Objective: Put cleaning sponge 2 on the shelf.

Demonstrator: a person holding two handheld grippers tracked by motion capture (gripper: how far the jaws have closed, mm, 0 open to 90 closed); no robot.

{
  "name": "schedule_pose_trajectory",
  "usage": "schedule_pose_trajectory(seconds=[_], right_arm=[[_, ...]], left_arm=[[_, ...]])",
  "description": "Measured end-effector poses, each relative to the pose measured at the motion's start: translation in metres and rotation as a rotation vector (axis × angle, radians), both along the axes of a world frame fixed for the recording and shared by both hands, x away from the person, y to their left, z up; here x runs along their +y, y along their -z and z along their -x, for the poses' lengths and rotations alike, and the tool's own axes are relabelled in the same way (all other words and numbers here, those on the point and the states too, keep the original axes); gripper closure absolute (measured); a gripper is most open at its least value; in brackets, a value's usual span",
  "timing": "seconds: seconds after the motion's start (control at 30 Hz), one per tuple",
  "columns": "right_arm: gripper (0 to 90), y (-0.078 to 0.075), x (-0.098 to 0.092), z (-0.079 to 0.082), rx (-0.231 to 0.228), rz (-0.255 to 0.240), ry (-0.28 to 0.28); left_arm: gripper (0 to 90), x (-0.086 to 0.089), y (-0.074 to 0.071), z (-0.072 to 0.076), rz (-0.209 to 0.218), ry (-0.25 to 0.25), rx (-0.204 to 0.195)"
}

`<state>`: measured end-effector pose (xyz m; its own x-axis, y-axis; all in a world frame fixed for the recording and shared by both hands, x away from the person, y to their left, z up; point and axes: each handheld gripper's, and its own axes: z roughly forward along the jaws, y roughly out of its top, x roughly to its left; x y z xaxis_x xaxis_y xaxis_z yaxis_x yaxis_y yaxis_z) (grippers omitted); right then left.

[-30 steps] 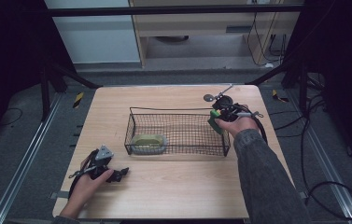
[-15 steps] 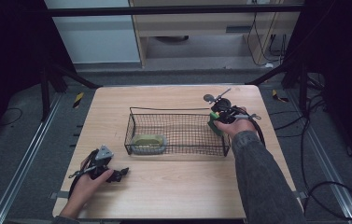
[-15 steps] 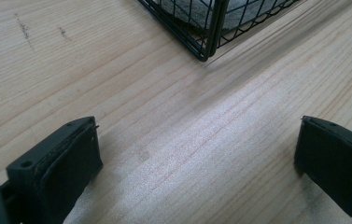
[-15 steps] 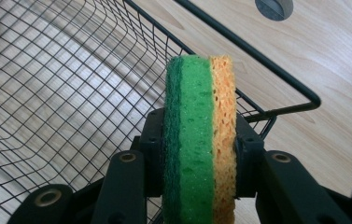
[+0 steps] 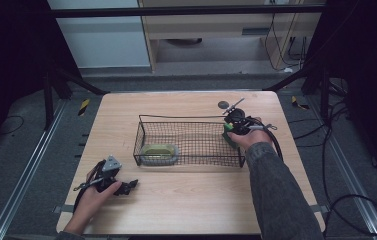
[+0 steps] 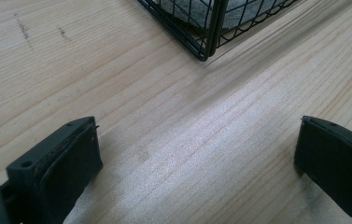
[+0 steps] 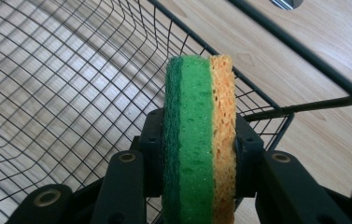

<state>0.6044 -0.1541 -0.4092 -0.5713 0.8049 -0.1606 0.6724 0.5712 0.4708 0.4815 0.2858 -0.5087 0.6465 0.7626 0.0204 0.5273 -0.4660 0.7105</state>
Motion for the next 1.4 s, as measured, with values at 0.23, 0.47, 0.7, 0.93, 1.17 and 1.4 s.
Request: schedule_pose_trajectory(seconds=[0.23, 0.47, 0.7, 0.93, 1.17, 1.4], right_arm=[[64.0, 0.005, 0.001, 0.000, 0.000, -0.004, 0.010], [57.3, 0.005, 0.003, 0.002, 0.010, 0.002, 0.001], [55.0, 0.002, 0.005, 0.004, 0.000, -0.007, 0.001], [53.1, -0.005, 0.005, 0.009, -0.009, -0.033, 0.000], [55.9, -0.013, 0.007, 0.018, -0.018, -0.052, -0.020], [57.7, -0.017, 0.010, 0.025, -0.015, -0.068, -0.040]], left_arm=[[0.0, 0.000, 0.000, 0.000, 0.000, 0.001, 0.000], [0.0, 0.000, 0.000, 0.000, 0.001, 0.002, 0.001], [0.0, 0.000, 0.000, 0.000, 0.000, 0.001, 0.000], [0.0, 0.000, 0.000, 0.000, 0.002, 0.002, 0.001], [0.0, 0.000, 0.000, 0.000, 0.004, -0.001, 0.001], [0.0, 0.000, 0.000, 0.000, 0.004, 0.000, 0.001]])
